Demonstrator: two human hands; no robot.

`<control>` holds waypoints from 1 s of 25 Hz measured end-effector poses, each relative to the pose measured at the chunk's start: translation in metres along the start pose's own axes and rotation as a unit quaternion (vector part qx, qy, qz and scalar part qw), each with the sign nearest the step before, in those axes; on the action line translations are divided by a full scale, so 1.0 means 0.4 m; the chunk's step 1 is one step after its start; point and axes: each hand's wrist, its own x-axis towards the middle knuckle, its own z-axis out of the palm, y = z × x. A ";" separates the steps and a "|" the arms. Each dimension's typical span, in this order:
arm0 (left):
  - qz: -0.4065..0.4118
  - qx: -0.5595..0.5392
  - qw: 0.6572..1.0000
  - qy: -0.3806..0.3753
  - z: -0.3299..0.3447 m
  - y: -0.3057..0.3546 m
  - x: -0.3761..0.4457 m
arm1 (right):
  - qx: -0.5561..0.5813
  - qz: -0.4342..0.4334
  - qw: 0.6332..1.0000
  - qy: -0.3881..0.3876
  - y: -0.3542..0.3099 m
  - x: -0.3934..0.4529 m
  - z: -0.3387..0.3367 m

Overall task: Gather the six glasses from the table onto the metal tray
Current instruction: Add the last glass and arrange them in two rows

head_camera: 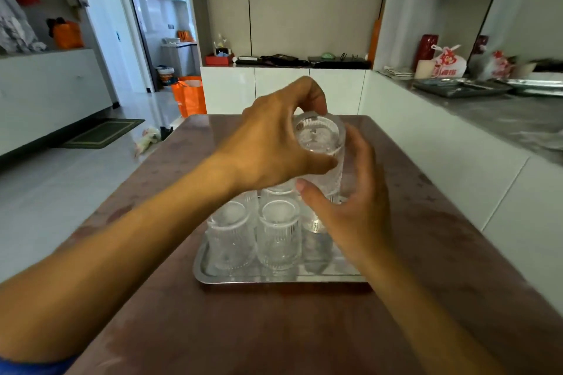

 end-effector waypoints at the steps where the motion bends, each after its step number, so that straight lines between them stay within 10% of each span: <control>1: 0.016 -0.023 1.000 -0.001 0.012 0.014 -0.023 | -0.020 -0.013 1.000 0.009 -0.016 0.007 -0.009; 6: -0.028 -0.104 0.994 -0.007 0.039 -0.029 -0.142 | -0.042 -0.013 0.999 -0.003 -0.007 -0.025 -0.051; 12: -0.160 -0.054 0.969 0.180 0.001 -0.221 -0.326 | 0.016 0.145 0.986 -0.079 0.149 -0.062 -0.054; 16: -0.282 -0.050 0.952 0.105 0.016 -0.323 -0.411 | 0.019 0.179 0.977 -0.111 0.201 -0.081 -0.024; 25: -0.270 -0.069 0.960 0.036 0.048 -0.371 -0.432 | 0.028 0.202 0.957 -0.206 0.219 -0.089 -0.037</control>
